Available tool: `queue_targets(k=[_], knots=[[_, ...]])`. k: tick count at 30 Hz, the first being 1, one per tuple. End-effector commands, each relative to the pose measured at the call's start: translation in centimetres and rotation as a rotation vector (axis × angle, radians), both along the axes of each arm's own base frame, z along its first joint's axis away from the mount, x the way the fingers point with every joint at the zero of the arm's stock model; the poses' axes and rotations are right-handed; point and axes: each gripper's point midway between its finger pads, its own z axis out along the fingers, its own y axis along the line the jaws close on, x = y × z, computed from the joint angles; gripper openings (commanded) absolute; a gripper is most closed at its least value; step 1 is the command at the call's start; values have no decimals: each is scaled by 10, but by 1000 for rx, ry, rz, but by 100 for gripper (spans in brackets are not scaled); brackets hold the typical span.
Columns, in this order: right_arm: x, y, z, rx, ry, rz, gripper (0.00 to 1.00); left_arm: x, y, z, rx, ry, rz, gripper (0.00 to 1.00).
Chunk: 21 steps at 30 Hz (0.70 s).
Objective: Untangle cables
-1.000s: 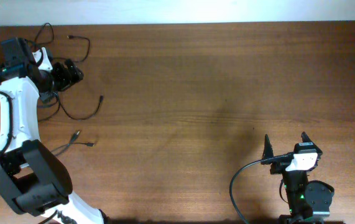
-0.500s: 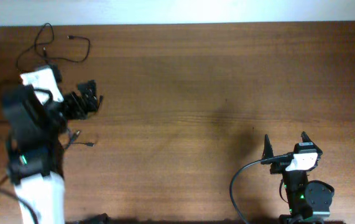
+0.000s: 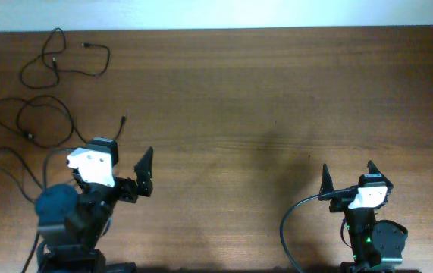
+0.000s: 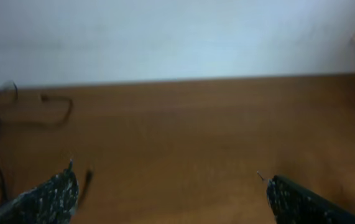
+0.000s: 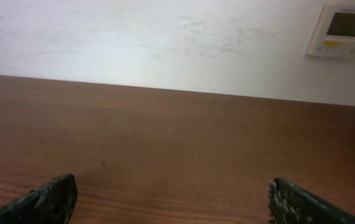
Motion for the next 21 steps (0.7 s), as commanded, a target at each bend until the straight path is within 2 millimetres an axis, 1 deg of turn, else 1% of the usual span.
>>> queue_targets(k=[1,2,3,5,6,7,10,12,14,18,21], knots=[[0,1,-2,-3,4,6,98,-3,-6,-28,12,32,-29,99],[0,1,-2,-3,4,5,98,-3,-10,-36,13,29,-42,99],[0,1,-2,-3,4,5,98,-2,-12,-37,13,7,-52,99],[0,1,-2,-3,4,5,98,3,-20,-30,17,-103,-84,99],[0,1,-2,-3,4,6,98,6,-21,-27,20,-146,-84,99],[0,1,-2,-3,4,5,98,11,-19,-27,27,-210,-62,99],[0,1,-2,-3,4,5,98,14,-13,-31,32,-294,-24,99],[0,1,-2,-3,4,6,98,11,-12,-41,-30,-327,-14,99],[0,1,-2,-3,4,5,99,7,-12,-50,-48,-367,-11,99],[0,1,-2,-3,4,6,98,3,-5,-56,-45,-410,32,99],[0,1,-2,-3,4,5,98,1,-4,-64,-45,-423,34,99]])
